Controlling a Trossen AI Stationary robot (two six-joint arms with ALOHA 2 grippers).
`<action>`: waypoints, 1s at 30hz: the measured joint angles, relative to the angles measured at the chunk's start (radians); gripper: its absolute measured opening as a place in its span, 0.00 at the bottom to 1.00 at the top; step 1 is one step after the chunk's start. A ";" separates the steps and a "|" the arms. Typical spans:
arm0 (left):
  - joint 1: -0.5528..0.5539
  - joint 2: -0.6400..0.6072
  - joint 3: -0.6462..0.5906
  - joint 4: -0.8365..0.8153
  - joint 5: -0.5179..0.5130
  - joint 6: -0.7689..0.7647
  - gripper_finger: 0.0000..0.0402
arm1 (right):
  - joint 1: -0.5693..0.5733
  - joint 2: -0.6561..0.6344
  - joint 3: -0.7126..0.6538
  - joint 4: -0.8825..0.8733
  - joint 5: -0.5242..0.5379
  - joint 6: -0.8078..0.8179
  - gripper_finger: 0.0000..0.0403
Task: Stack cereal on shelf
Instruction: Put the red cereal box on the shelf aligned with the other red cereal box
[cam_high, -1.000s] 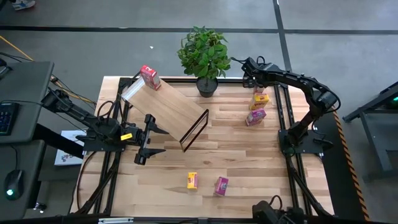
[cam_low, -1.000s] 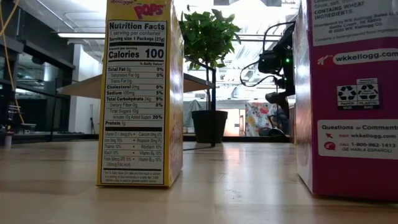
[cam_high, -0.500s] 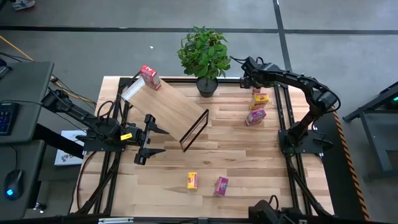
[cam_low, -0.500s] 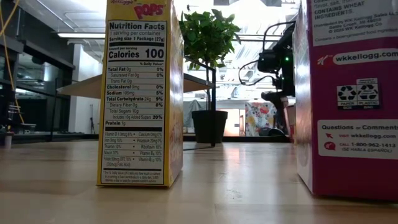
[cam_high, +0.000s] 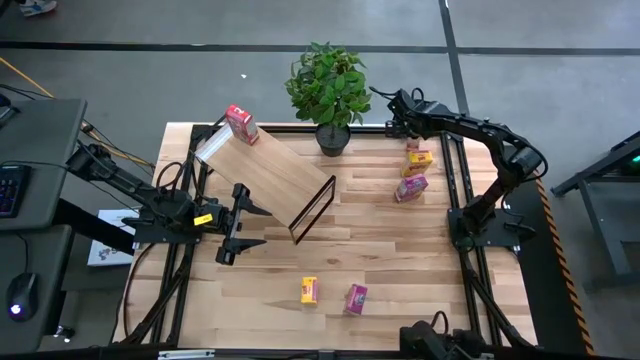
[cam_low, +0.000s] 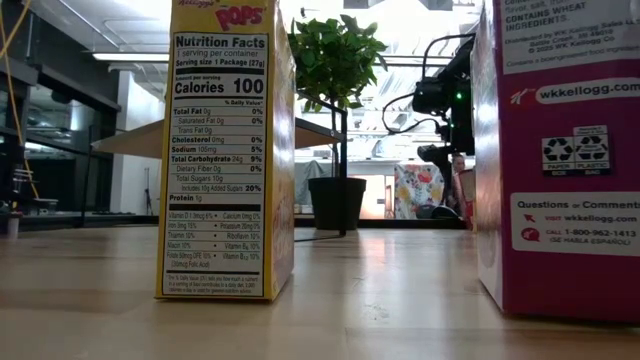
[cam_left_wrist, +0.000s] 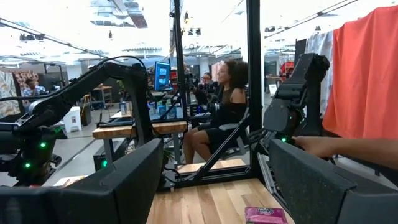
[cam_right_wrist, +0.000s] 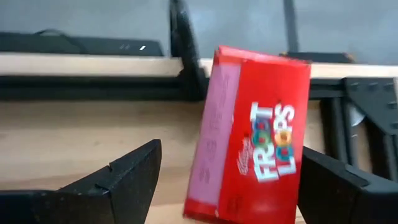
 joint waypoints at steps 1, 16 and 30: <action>0.000 0.000 0.000 0.000 0.000 0.000 0.71 | 0.000 0.000 0.000 -0.001 0.020 0.016 0.78; 0.000 0.000 0.000 -0.007 0.000 -0.001 0.71 | 0.000 0.000 0.000 -0.023 0.119 0.112 0.73; 0.000 -0.005 0.000 -0.014 0.000 -0.001 0.71 | -0.001 0.000 0.000 -0.031 0.163 0.054 0.40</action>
